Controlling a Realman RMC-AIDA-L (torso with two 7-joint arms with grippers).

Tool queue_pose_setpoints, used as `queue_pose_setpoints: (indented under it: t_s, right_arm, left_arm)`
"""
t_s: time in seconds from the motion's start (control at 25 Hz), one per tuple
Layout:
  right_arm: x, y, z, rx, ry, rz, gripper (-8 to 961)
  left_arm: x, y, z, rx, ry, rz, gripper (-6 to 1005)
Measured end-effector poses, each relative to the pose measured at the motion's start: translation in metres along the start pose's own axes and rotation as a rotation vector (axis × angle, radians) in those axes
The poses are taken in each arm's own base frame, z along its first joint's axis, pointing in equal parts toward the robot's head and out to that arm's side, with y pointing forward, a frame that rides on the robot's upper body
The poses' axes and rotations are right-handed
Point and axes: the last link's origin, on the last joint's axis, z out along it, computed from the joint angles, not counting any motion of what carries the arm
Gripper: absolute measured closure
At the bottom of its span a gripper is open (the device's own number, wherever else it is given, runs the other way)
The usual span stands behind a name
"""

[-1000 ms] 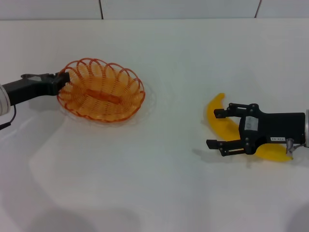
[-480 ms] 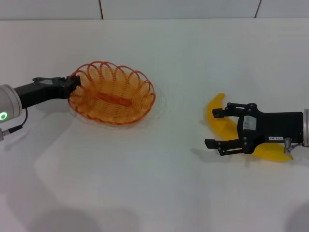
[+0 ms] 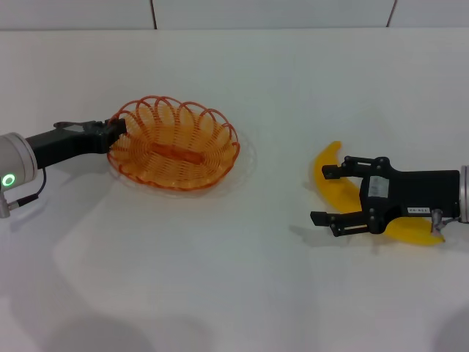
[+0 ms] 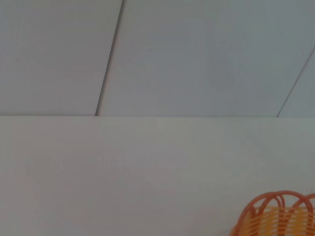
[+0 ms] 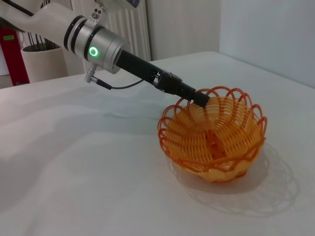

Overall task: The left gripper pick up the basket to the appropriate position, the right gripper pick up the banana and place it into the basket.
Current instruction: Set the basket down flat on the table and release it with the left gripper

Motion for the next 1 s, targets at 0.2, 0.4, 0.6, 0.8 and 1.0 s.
queue_pose_setpoints:
  t_s: [0.2, 0.4, 0.6, 0.8, 1.0]
  right_arm:
    - [0.0, 0.0, 0.0, 0.0, 0.0, 0.0, 54]
    - [0.0006, 0.002, 0.002, -0.016, 0.011, -0.007, 54]
    - [0.0014, 0.0037, 0.0035, -0.027, 0.018, -0.009, 54]
    - [0.002, 0.0043, 0.0043, -0.03, 0.018, -0.005, 54]
    - [0.0029, 0.0014, 0.0047, -0.008, 0.022, -0.002, 54]
  left_arm:
    - [0.0004, 0.0001, 0.0002, -0.001, 0.0, -0.006, 905]
    - [0.0001, 0.0, -0.0001, 0.0, 0.002, -0.011, 903]
    - [0.0022, -0.002, -0.0014, 0.005, 0.01, -0.014, 796]
    - [0.0034, -0.0015, -0.0009, -0.001, 0.0, 0.014, 663]
    - [0.0056, -0.0014, -0.0006, 0.0, 0.003, 0.035, 522]
